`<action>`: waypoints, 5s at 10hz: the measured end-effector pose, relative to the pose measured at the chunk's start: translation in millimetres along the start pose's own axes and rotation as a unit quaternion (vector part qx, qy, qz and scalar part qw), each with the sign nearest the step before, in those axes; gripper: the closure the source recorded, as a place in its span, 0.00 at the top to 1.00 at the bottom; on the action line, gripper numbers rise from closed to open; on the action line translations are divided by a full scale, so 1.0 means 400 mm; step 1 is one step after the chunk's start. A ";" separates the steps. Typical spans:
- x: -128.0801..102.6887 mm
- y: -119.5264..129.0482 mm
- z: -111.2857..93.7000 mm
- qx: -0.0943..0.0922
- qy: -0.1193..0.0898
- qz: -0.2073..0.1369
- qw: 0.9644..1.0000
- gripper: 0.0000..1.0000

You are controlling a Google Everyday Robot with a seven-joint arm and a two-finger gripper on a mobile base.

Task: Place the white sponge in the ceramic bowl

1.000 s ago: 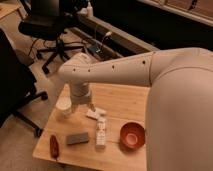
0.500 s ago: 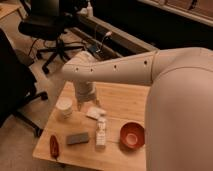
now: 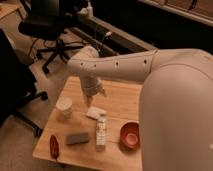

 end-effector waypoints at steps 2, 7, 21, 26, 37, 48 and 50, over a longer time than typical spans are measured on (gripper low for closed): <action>-0.020 -0.009 0.018 -0.023 0.003 -0.080 0.997 0.65; -0.045 -0.022 0.039 -0.044 0.002 -0.167 0.985 0.65; -0.015 0.077 0.284 0.022 0.093 -0.264 0.960 0.65; -0.055 0.034 0.350 0.040 0.106 -0.237 0.965 0.65; -0.097 0.010 0.402 -0.002 0.094 -0.207 0.974 0.65; -0.073 0.021 0.418 -0.022 0.084 -0.195 0.977 0.22; -0.105 0.005 0.368 -0.010 0.066 -0.203 0.977 0.03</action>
